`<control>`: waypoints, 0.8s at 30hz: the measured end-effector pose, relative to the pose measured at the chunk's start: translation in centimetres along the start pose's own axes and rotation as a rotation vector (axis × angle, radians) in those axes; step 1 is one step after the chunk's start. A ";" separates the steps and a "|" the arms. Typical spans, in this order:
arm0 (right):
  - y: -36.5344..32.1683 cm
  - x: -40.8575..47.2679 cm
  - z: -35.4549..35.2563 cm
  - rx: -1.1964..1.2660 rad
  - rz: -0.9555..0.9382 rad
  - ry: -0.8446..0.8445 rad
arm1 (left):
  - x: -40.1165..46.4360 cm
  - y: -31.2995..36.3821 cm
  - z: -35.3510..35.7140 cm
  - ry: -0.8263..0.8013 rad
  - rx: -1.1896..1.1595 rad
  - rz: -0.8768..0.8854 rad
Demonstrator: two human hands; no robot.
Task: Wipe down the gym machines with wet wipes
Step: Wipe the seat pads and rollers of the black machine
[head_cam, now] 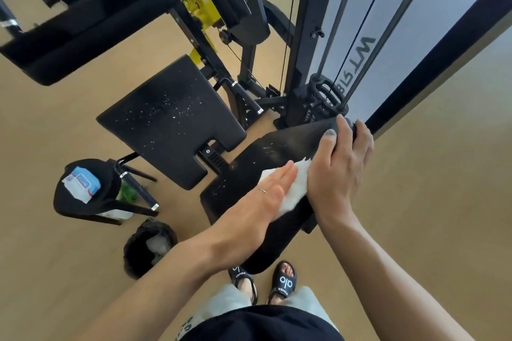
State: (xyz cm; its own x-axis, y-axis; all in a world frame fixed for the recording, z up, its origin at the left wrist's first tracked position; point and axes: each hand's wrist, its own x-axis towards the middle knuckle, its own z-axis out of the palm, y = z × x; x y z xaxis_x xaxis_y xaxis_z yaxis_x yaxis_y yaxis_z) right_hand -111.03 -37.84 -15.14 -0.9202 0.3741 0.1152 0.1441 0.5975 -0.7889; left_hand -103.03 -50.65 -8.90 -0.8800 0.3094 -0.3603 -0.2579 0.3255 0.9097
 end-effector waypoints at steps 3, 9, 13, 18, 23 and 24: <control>0.0 -0.4 -0.1 0.008 -0.006 -0.009 | -3.5 -2.0 -0.2 -0.004 0.113 0.090; -0.1 -0.4 -0.1 -0.026 -0.017 -0.027 | -7.8 -5.4 -0.5 0.081 0.094 -0.025; -0.2 0.3 0.0 -0.061 -0.016 -0.026 | 0.0 -2.4 -0.6 0.022 0.085 -0.062; -0.1 -0.1 -0.3 -0.063 -0.048 -0.017 | 4.7 -1.8 -0.3 -0.068 0.027 0.033; 0.1 -0.6 -0.1 -0.034 -0.044 -0.048 | 0.2 -7.1 -1.4 0.026 0.001 -0.124; 0.2 -0.6 -0.1 -0.034 -0.046 -0.050 | 0.2 -8.1 -1.7 0.026 -0.014 -0.165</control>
State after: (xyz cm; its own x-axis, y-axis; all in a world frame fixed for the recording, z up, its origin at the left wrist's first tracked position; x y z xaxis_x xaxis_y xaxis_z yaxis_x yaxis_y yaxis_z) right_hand -110.42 -37.86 -15.24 -0.9430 0.3104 0.1198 0.1129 0.6373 -0.7623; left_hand -101.77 -54.80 -15.99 -0.8350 0.2298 -0.5000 -0.4054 0.3575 0.8413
